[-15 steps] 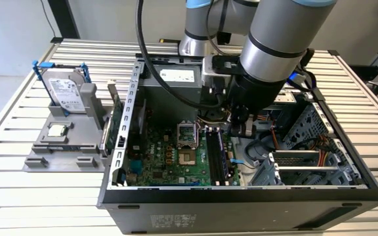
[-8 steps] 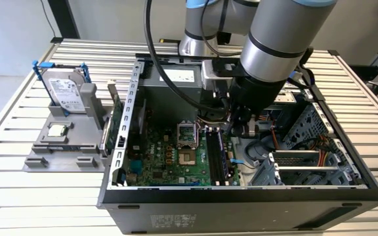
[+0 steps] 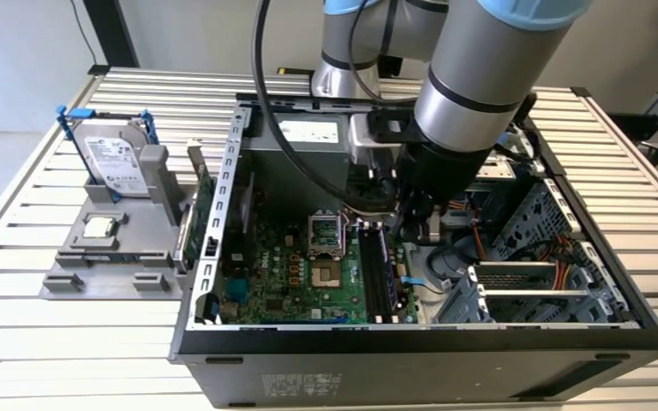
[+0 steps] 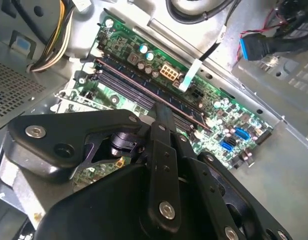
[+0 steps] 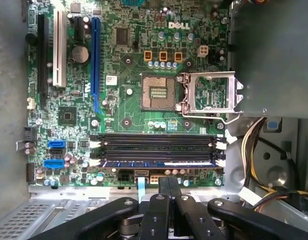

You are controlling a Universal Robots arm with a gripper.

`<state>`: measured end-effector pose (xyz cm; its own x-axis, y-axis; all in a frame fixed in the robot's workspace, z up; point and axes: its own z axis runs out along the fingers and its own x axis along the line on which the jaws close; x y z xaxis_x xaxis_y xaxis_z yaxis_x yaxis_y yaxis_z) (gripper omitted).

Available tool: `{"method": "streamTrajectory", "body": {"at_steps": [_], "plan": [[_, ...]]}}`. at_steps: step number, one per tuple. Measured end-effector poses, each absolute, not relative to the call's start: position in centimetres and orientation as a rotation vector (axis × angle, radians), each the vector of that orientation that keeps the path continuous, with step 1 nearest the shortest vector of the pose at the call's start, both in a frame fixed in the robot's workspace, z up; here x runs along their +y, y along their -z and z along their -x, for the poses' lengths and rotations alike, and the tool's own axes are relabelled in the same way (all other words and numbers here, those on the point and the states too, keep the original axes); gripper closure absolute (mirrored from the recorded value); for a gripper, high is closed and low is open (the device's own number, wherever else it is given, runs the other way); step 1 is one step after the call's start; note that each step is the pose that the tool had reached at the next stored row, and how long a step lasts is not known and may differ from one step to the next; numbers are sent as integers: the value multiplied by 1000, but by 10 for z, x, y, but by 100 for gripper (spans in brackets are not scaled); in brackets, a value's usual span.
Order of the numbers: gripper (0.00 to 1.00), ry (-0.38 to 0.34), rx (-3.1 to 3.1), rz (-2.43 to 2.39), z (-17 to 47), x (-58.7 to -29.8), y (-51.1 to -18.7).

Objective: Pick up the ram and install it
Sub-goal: 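Press down the ram until it locks into place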

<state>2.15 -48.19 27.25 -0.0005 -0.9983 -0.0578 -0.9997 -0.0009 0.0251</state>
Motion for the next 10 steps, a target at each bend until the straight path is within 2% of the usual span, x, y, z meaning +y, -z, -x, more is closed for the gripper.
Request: {"method": "streamTrajectory", "body": {"at_steps": [10], "plan": [[100, -91, 2204, 2204, -20, -478, -254]]}}
